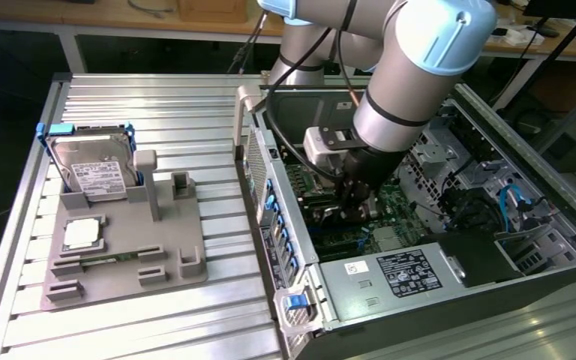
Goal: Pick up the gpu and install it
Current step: 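Insert the gpu into the slot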
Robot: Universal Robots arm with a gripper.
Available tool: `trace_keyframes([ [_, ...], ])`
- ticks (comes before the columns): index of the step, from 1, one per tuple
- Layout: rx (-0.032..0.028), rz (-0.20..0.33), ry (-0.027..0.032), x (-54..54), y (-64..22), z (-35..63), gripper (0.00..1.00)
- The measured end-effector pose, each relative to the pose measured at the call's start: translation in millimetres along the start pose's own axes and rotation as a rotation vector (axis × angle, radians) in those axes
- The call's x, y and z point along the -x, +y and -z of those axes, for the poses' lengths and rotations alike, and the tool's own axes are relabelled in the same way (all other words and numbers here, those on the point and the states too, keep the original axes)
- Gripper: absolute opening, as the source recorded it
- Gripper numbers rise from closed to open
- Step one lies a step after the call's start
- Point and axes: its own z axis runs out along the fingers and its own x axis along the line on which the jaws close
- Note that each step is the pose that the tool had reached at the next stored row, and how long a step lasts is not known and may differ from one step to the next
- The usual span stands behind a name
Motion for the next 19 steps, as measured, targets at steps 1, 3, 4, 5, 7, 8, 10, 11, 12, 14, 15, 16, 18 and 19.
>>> trace_keyframes([
  [1,0.0,0.0,-0.0001,0.0,0.0,-0.5,0.27],
  [3,0.0,0.0,0.0,-0.1,0.1,-1.2,0.27],
  [4,0.0,0.0,0.0001,-0.1,0.0,-1.6,0.27],
  [5,0.0,0.0,0.0002,-0.1,0.1,-1.9,0.27],
  [7,0.0003,0.0,0.0002,-0.2,0.4,-2.6,0.27],
  [8,0.0002,0.0,0.0001,-0.2,0.3,-3.0,0.27],
  [10,0.0,0.0,0.0003,-0.2,0.4,-3.6,0.27],
  [11,0.0,0.0,0.0002,-0.3,0.5,-4.0,0.27],
  [12,0.0001,0.0,-0.0005,-0.2,0.9,-5.0,0.27],
  [14,-0.0001,0.0,0.0,-0.3,1.0,-5.4,0.27],
  [15,-0.0003,0.0,0.0002,-0.3,1.1,-5.7,0.27],
  [16,-0.0005,0.0,0.0001,-0.3,1.2,-6.0,0.27],
  [18,-0.0005,0.0,-0.0001,-0.3,1.4,-6.2,0.27],
  [19,-0.0006,0.0,-0.0001,-0.3,1.4,-6.2,0.27],
])
